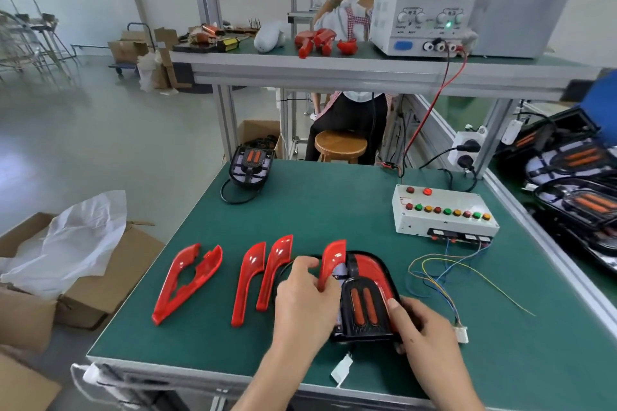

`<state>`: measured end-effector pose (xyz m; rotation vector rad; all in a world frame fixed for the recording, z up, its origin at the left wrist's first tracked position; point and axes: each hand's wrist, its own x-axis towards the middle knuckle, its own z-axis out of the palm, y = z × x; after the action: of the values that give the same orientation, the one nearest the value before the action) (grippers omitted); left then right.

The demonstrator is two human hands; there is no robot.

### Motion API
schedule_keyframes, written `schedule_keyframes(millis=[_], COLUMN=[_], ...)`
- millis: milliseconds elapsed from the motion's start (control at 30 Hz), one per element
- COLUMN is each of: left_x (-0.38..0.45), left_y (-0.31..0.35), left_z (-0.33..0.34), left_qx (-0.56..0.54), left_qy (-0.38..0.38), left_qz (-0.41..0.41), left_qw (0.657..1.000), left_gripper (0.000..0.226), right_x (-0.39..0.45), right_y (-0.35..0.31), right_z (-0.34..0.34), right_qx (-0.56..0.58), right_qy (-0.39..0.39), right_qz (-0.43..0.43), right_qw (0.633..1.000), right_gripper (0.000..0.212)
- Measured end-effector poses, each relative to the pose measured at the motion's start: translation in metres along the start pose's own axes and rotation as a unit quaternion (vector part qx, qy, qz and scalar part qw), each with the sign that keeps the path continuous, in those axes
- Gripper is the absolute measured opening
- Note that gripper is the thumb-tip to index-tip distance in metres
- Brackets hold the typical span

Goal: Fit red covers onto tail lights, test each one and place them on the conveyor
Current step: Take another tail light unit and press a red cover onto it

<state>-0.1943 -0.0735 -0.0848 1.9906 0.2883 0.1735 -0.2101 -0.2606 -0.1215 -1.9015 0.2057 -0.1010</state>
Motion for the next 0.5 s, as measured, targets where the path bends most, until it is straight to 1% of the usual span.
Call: schedule_keyframes(millis=[100, 233, 333, 500], left_x=[-0.004, -0.011, -0.014, -0.012], left_y=[0.006, 0.014, 0.014, 0.012], left_z=[-0.004, -0.001, 0.006, 0.013], left_qx=[0.16, 0.303, 0.355, 0.386], left_qy=[0.023, 0.002, -0.008, 0.004], left_qz=[0.046, 0.068, 0.073, 0.077], left_qw=[0.986, 0.951, 0.932, 0.919], left_gripper=[0.013, 0.015, 0.011, 0.013], right_x=[0.0, -0.001, -0.003, -0.006], right_y=[0.003, 0.0, -0.002, -0.006], right_z=[0.003, 0.004, 0.006, 0.008], right_qx=[-0.035, -0.071, -0.095, -0.107], right_qy=[0.016, 0.023, 0.031, 0.035], right_qz=[-0.009, -0.017, -0.03, -0.037], right_qw=[0.999, 0.997, 0.995, 0.993], right_gripper=[0.014, 0.017, 0.018, 0.02])
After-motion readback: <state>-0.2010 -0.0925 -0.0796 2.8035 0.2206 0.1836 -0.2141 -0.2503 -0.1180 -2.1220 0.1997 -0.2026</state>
